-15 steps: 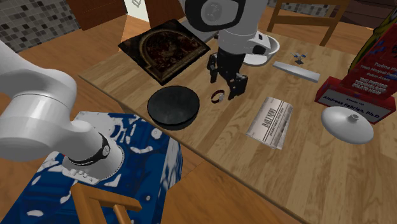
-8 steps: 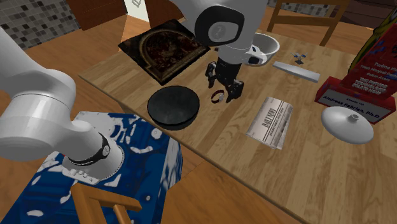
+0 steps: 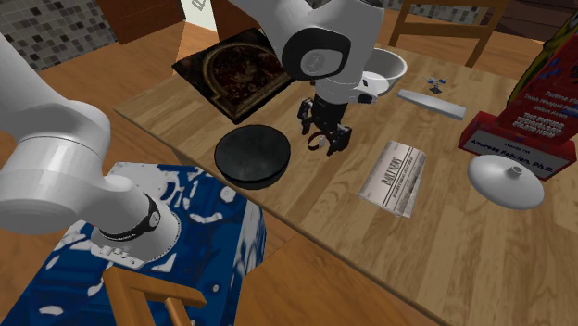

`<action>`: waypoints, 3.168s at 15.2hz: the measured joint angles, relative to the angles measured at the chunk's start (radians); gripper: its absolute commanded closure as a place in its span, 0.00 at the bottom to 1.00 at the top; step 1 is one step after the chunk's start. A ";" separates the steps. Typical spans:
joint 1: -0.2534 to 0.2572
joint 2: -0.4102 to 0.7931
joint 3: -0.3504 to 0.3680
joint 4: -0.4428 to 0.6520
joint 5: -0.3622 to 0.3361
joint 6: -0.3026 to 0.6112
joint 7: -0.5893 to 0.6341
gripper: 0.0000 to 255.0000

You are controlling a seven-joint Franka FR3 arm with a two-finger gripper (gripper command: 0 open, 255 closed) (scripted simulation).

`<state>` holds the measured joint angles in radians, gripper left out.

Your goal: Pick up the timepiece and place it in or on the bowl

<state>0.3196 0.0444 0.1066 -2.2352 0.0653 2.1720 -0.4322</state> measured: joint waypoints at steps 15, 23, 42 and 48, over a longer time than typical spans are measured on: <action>-0.001 -0.010 -0.001 0.005 0.000 -0.015 -0.001 1.00; -0.002 -0.061 -0.001 0.056 0.003 -0.116 0.002 1.00; -0.004 -0.139 -0.005 0.233 0.004 -0.370 0.011 1.00; -0.009 -0.193 -0.012 0.235 0.006 -0.428 0.002 1.00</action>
<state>0.3110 -0.1487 0.0947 -2.0000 0.0711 1.7441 -0.4307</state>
